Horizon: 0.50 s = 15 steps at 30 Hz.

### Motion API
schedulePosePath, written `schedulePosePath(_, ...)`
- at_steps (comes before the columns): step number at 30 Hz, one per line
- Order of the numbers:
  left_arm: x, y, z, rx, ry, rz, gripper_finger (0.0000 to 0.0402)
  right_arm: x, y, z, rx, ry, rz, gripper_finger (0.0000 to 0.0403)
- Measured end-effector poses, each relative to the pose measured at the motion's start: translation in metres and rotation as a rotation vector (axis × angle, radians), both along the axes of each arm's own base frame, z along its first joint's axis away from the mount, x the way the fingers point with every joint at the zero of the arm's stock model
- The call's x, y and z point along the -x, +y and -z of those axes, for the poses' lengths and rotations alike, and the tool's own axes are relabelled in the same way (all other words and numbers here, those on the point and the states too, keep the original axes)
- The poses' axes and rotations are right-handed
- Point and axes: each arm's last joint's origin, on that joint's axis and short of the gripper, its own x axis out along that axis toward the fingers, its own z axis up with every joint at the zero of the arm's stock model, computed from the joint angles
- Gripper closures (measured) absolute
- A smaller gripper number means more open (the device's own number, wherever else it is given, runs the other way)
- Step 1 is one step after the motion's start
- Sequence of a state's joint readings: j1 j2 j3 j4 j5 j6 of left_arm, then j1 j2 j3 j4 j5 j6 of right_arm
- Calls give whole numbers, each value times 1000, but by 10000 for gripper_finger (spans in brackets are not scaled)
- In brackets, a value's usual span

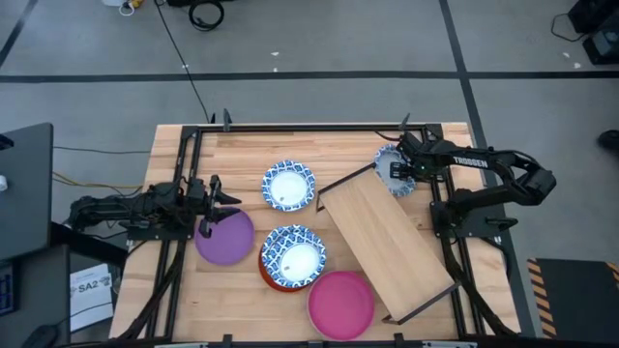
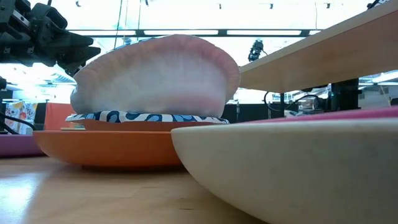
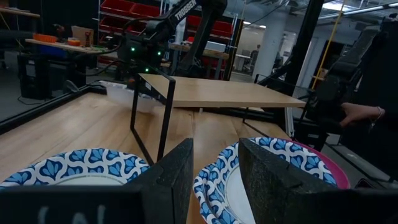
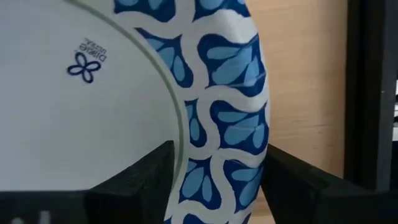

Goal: Place and stack plates onto a shelf
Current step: Put the white bowl onto the shelf

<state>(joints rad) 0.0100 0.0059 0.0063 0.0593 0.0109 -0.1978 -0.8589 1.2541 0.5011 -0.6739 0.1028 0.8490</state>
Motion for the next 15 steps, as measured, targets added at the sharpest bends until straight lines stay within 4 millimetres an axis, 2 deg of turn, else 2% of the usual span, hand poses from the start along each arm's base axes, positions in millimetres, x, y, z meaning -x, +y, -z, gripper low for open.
schedulePosePath(9,0,0,0,-1,0,0,269,-1,-1,0,16,-15,-3,262)
schedulePosePath(15,0,0,0,-2,0,0,269,-2,-2,0,16,-23,-3,292)
